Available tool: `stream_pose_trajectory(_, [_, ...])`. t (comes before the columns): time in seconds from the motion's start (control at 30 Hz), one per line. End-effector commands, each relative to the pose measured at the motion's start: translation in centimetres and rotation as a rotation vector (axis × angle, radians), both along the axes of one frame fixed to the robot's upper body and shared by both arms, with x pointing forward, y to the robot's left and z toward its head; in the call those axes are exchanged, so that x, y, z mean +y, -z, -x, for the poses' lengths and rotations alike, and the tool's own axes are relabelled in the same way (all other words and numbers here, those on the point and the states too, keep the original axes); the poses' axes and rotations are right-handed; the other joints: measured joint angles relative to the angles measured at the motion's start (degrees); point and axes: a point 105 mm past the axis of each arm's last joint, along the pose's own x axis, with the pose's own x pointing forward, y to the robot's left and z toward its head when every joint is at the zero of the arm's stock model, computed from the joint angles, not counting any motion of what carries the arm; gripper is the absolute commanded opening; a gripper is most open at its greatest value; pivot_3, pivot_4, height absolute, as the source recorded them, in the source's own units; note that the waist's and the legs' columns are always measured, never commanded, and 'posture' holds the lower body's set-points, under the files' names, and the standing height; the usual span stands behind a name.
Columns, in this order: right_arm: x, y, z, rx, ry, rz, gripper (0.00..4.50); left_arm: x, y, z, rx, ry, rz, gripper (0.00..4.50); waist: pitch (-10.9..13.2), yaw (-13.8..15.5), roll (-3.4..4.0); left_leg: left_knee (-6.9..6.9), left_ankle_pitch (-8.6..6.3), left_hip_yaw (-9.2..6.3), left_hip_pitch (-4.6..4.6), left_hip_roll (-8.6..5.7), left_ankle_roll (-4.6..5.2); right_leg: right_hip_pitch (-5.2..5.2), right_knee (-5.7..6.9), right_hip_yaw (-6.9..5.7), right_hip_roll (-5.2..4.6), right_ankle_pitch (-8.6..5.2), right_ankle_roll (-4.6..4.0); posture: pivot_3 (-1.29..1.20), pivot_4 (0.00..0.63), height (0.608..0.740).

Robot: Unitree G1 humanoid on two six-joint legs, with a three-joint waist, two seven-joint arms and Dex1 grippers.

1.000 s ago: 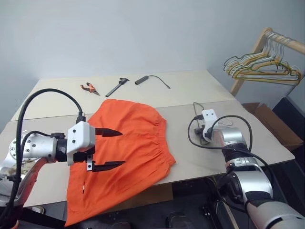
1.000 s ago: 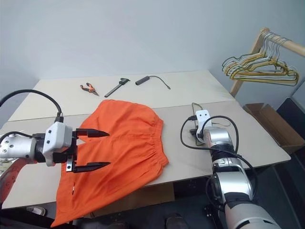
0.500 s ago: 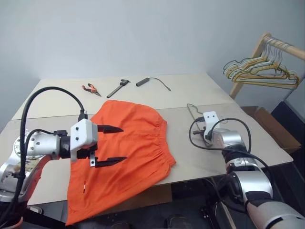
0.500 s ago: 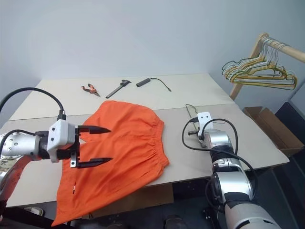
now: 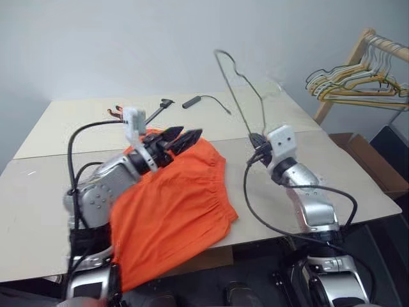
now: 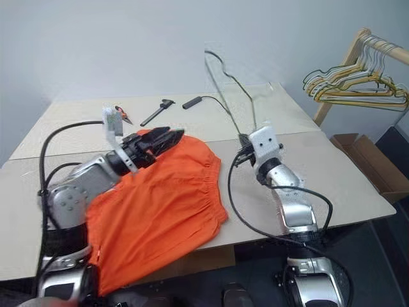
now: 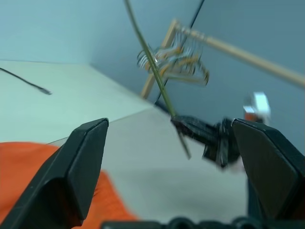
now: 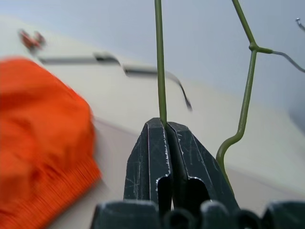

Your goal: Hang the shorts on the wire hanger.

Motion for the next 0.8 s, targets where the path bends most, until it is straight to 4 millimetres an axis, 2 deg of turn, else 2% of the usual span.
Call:
stream_pose_trajectory(0.03, [2.4, -2.5, 2.3, -0.162, -0.107, 0.040, 0.04, 0.2, -2.4, -0.5, -0.041, -0.043, 0.077, 4.50, 0.0, 0.1, 0.00, 0.01, 0.00, 0.00, 0.02, -0.01, 0.00, 0.01, -0.02, 0.00, 0.00, 0.01, -0.01, -0.03, 0.000, 0.740])
stream_pose_trajectory(0.17, [4.2, -2.5, 3.5, -0.200, -0.162, 0.056, 0.04, -0.3, -3.5, -1.0, -0.037, -0.041, 0.161, 4.50, 0.0, 0.2, -0.01, 0.03, 0.03, 0.00, 0.14, -0.03, -0.03, 0.11, 0.00, -0.01, 0.04, 0.06, -0.10, -0.03, 0.000, 0.740])
stream_pose_trajectory(0.37, [4.9, -1.8, 4.0, -0.202, -0.178, 0.063, 0.04, -0.3, -4.1, -1.5, -0.045, -0.088, 0.178, 4.50, 0.0, 0.1, -0.01, 0.05, 0.06, 0.01, 0.16, -0.04, -0.06, 0.14, -0.03, 0.00, 0.08, 0.09, -0.14, -0.03, 0.000, 0.740])
stream_pose_trajectory(0.6, [5.0, -1.1, 4.1, -0.198, -0.167, 0.093, 0.00, -0.2, -3.4, -2.1, -0.021, -0.136, 0.169, 2.34, 0.0, 0.1, -0.01, 0.06, 0.07, 0.03, 0.17, -0.05, -0.07, 0.15, -0.04, 0.01, 0.08, 0.09, -0.15, -0.04, 0.000, 0.740])
stream_pose_trajectory(0.8, [5.0, -0.9, 4.0, -0.202, -0.162, 0.111, 0.00, -0.1, -3.7, -2.2, -0.028, -0.152, 0.189, 0.44, 0.0, 0.2, -0.01, 0.06, 0.08, 0.03, 0.17, -0.06, -0.08, 0.15, -0.05, 0.01, 0.09, 0.10, -0.16, -0.03, 0.000, 0.740])
